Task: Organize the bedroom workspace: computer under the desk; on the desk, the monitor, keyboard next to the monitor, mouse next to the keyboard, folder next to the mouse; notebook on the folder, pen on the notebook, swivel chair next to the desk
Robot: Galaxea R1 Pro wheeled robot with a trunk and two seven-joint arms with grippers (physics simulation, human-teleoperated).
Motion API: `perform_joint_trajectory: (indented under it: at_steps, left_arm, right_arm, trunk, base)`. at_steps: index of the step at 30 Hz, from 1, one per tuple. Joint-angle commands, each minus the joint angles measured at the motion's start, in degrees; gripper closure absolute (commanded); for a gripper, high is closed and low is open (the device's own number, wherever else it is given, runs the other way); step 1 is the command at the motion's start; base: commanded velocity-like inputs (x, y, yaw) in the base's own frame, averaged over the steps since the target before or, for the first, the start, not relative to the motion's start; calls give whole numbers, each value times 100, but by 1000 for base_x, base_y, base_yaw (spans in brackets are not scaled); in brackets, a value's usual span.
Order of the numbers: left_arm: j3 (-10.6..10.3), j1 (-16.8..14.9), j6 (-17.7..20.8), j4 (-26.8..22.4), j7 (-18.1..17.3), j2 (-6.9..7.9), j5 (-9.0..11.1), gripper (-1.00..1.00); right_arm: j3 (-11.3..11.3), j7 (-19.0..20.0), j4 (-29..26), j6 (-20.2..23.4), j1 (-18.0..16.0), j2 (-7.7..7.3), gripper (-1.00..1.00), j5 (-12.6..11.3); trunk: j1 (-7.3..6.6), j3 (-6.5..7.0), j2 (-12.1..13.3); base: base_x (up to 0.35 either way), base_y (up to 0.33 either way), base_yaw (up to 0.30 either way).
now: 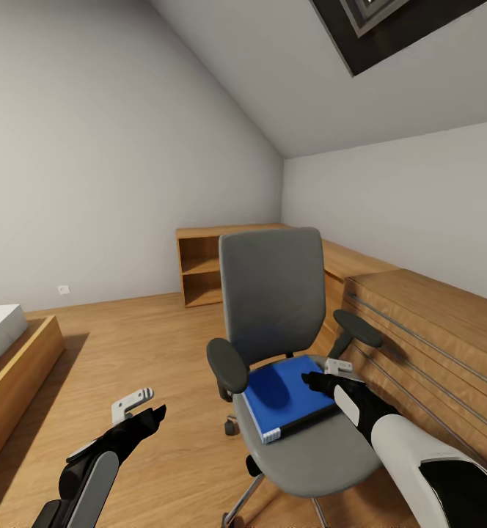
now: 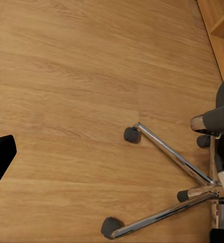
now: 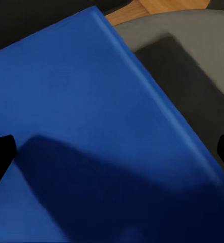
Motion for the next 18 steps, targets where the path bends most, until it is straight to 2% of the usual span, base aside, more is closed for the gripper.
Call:
perform_joint_trajectory:
  at_steps: [1,12,18]
  left_arm:
    - [-2,-4,11,-7,55,0,61,-100]
    - [2,-4,11,-7,56,0,70,-100]
    - [3,-4,11,-7,56,0,66,-100]
  right_arm:
    - [47,-1,-9,26,-2,-6,-100,-51]
    - [47,-1,-9,26,-2,-6,-100,-43]
    - [49,-1,-9,23,-2,-6,-100,-42]
  trunk:
    - [-1,-6,-3]
    - [-1,-6,-3]
    - [109,-96,-203]
  base:
    - [0,0,0]
    - [0,0,0]
    - [0,0,0]
